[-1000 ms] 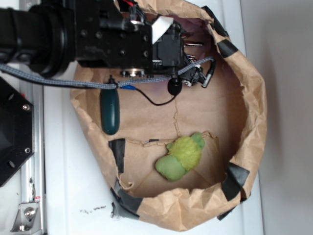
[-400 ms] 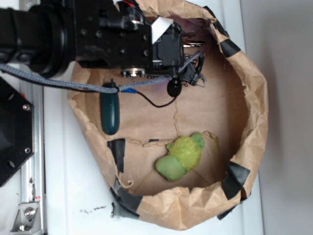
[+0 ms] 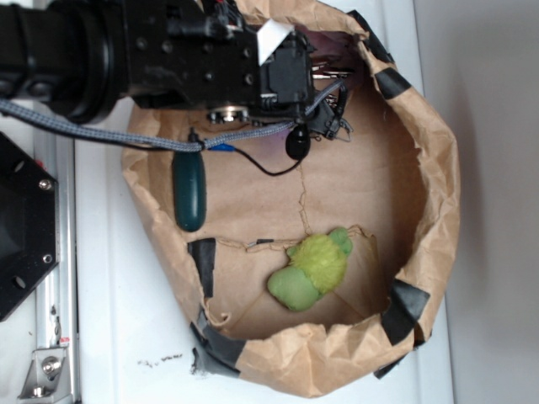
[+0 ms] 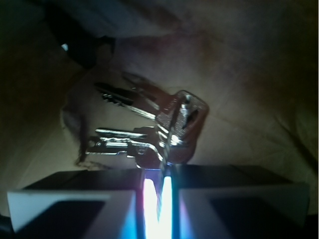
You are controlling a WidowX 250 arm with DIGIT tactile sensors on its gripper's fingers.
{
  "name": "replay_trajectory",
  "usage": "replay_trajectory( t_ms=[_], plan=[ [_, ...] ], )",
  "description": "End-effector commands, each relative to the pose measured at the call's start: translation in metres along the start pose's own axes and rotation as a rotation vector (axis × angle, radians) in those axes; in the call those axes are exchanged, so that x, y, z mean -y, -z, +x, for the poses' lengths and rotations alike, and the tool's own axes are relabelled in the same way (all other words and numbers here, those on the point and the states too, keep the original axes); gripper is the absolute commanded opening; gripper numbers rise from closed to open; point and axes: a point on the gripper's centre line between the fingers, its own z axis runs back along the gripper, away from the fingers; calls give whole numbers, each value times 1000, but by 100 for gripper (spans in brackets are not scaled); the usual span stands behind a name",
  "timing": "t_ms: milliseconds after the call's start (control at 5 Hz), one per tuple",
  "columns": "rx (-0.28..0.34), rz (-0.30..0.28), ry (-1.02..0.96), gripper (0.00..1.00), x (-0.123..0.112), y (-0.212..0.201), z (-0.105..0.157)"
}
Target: Grab the silver keys.
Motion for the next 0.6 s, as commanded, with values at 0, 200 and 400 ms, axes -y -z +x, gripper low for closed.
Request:
replay_trajectory(
  t_ms=[0, 200, 400],
  plan=[
    [43, -38, -28, 0, 0, -12, 19],
    [44, -36, -29, 0, 0, -12, 19],
    [46, -46, -33, 0, 1, -16, 21]
  ],
)
